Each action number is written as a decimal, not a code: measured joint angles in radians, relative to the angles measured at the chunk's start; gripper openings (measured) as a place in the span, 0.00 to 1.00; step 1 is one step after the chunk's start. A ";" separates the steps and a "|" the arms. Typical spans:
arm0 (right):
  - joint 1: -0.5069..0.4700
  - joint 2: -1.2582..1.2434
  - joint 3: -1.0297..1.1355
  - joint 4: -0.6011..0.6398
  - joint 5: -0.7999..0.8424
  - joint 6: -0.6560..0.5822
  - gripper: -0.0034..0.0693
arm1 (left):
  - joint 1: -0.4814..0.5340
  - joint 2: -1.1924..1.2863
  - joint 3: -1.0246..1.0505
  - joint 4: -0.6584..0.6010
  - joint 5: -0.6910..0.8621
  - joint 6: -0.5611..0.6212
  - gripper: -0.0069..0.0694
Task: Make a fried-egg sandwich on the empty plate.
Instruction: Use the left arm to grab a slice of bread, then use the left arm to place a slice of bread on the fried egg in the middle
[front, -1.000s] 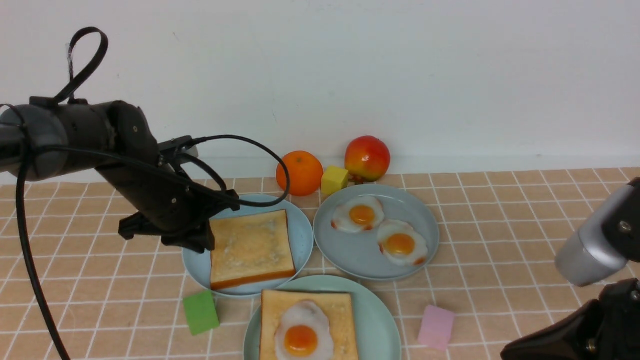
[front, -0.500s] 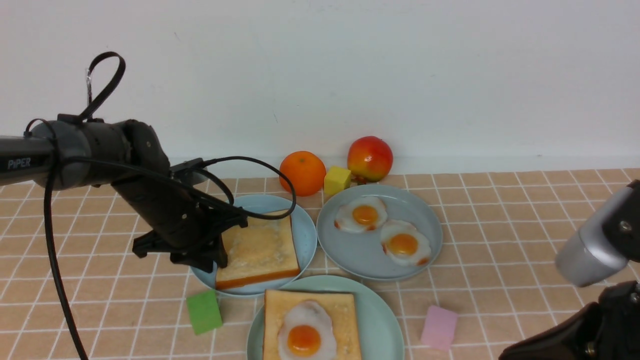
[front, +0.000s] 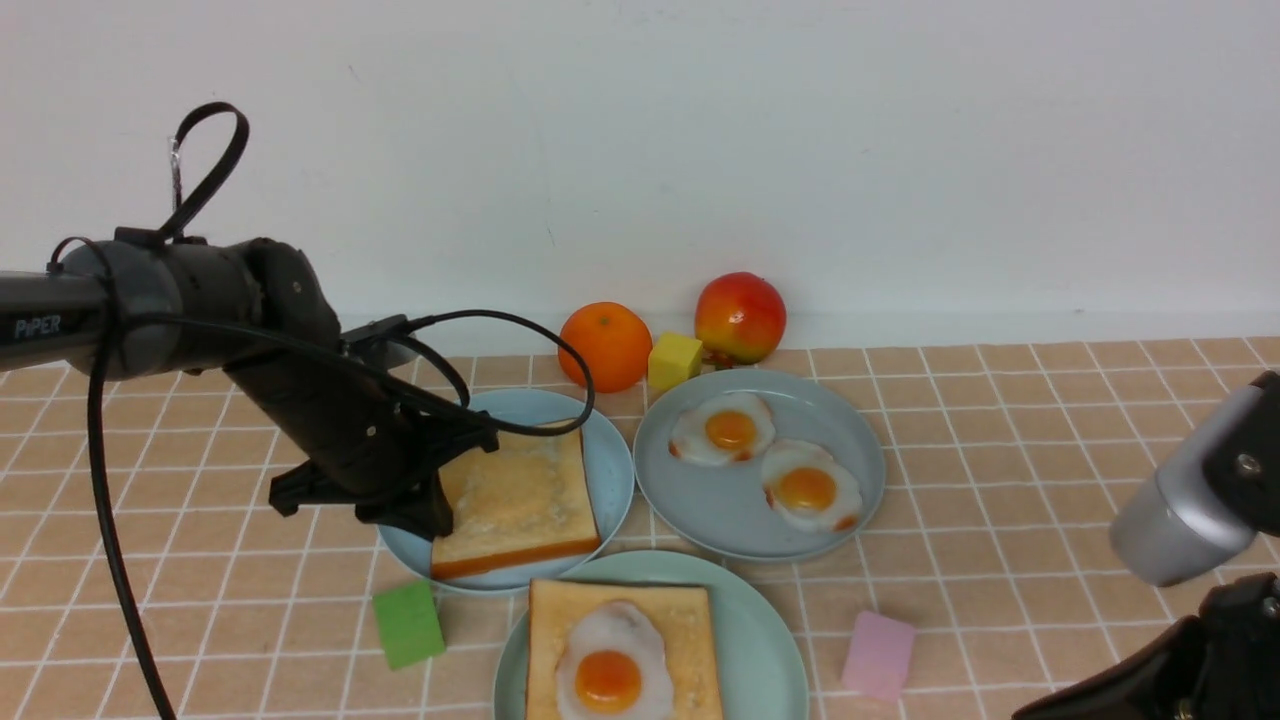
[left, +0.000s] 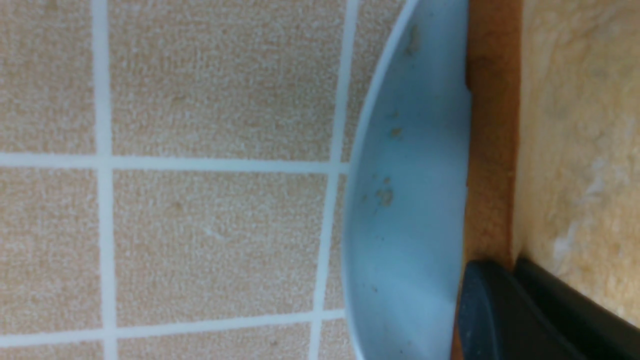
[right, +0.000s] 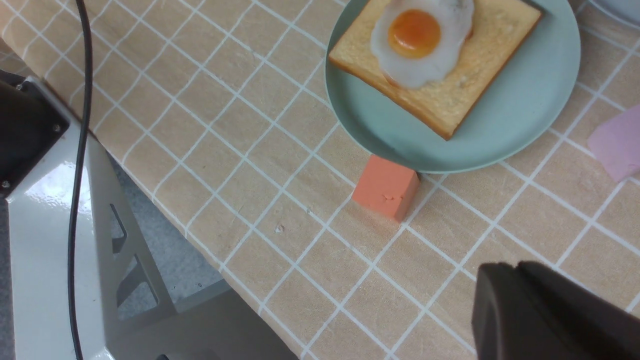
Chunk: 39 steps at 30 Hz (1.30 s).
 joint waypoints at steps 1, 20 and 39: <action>0.000 0.000 0.000 0.000 0.000 0.000 0.12 | 0.000 -0.005 0.001 0.001 0.000 0.000 0.08; 0.000 0.000 0.000 0.001 0.000 0.000 0.16 | -0.003 -0.138 0.014 -0.011 0.037 0.040 0.08; 0.000 0.000 0.001 0.010 0.000 0.000 0.19 | -0.006 -0.165 0.019 -0.092 0.026 0.099 0.08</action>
